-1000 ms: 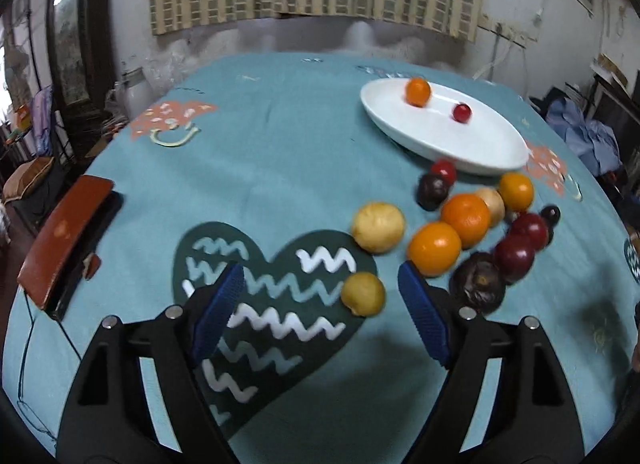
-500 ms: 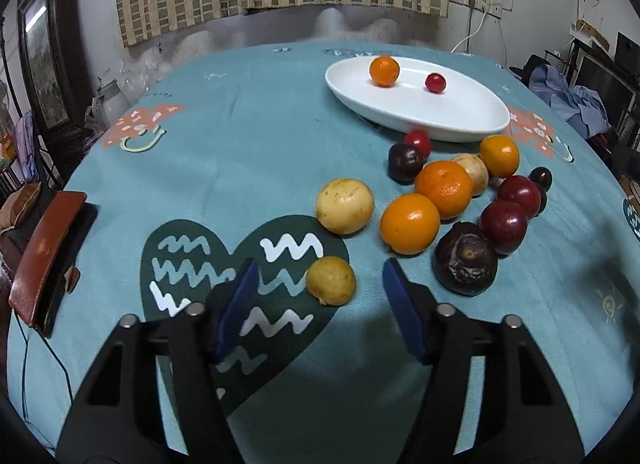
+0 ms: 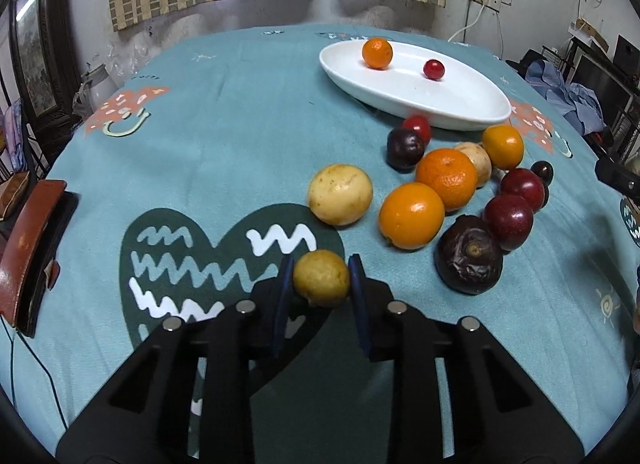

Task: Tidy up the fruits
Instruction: 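Grasp the small yellow fruit with the left tool while the right tool grasps a dark cherry, then carry both fruits onto the white plate and open both tools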

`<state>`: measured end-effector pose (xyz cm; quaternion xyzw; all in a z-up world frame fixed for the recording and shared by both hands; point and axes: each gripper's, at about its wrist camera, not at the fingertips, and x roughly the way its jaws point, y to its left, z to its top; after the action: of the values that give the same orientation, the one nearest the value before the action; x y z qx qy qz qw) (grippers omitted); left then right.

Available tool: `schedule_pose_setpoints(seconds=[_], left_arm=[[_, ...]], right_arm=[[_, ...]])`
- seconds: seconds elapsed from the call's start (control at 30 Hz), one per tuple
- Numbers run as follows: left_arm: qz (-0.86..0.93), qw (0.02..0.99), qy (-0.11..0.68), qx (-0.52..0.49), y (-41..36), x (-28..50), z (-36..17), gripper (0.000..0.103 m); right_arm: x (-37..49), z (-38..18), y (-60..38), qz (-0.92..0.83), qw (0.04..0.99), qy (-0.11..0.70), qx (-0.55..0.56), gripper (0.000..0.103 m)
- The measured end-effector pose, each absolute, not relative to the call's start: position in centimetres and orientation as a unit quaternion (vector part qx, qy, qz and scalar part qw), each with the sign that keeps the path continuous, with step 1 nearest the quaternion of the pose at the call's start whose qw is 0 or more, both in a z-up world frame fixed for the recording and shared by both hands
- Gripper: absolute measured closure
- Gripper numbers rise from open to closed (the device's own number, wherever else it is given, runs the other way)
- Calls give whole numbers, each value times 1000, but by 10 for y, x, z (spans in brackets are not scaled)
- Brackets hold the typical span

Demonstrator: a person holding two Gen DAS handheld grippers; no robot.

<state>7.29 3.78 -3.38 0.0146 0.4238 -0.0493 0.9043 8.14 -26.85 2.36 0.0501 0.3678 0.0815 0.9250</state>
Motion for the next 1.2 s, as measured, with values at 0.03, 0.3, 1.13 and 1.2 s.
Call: schedule_pose_setpoints(seconds=[0.03,0.3,1.13,1.2], left_arm=[[-48,905,422,12,39,72,-32,75],[-52,910,412,6,39,68,-26,75],[-63,899,433,18,32,72,-35,75],[-63,899,433,18,32,72,-35,75]], right_arm=[[83,22,-269,83,925,368,51,2],[88,5,-247,109,913,394,1,26],[124,-16,-251,110,898,425,35,71],[125,-17,-254,114,897,425,48,71]])
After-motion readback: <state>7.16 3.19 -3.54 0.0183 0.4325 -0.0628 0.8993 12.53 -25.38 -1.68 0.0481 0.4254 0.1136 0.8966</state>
